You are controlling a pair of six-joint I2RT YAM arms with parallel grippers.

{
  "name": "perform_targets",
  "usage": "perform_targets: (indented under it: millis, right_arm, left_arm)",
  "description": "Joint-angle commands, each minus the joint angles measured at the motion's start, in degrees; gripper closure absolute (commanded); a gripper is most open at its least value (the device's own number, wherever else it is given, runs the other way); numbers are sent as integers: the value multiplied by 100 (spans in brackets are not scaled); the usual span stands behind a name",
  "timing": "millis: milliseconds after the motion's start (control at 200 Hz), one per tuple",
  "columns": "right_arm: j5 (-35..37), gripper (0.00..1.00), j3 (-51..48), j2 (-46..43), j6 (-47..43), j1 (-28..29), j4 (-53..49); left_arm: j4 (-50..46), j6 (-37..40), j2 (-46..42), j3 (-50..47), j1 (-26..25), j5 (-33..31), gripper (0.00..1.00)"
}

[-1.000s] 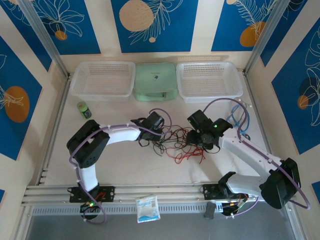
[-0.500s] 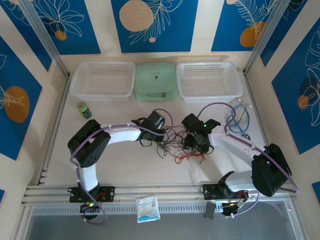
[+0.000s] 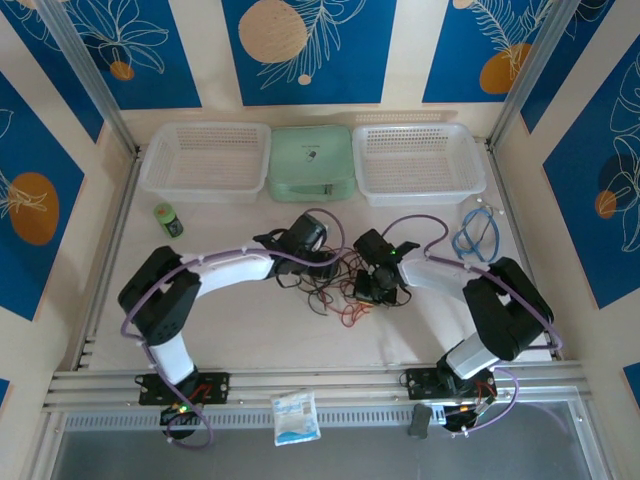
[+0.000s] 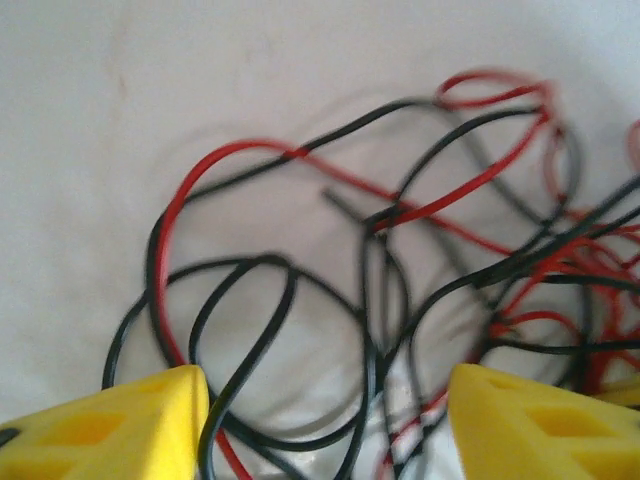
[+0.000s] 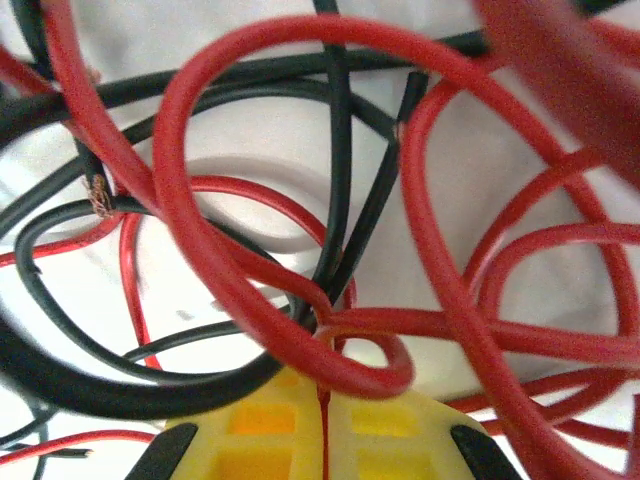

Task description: Untangle the cables

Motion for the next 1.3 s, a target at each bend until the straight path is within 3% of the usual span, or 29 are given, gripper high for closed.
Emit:
perform_targets:
  millis: [0,205,455,490,610,690,860,1040,1296]
  right_arm:
    - [-807,100,210,388,136,138,956]
    - [-1229,100,620,538,827,139,1567]
    - [-1772,100,739,839,1945,139,2731]
    - [-1725,98,856,893,1923,150,2616]
    - [-1310,71,1150,916,1581,166,1938]
    - [-773,61,1250,735,1244,174,1315]
    - [332,43,1308,18,497,192,98]
    - [984,41,1168,-726,109,94,-794]
    - [529,44,695,-1156,-133,-341,-764]
  left_arm:
    - [-620,501,-455,475,26,-557,25]
    - [-1067,735,-825,698,48,-965,19]
    - [-1199,698,-1509,227,85,-1169,18]
    - [-1190,709,-1597,127,90,-1146,18]
    - [-1184,705,-1899,-219,82,-1071,18]
    - [-1189,700,-2037,-429,76,-962,18]
    - [-1211,659,-2121,-726,55,-644,31]
    - [-1132,587,-1758,-798,-42,-233,39]
    - [-1072,582,-1320,-817,-527,119,41]
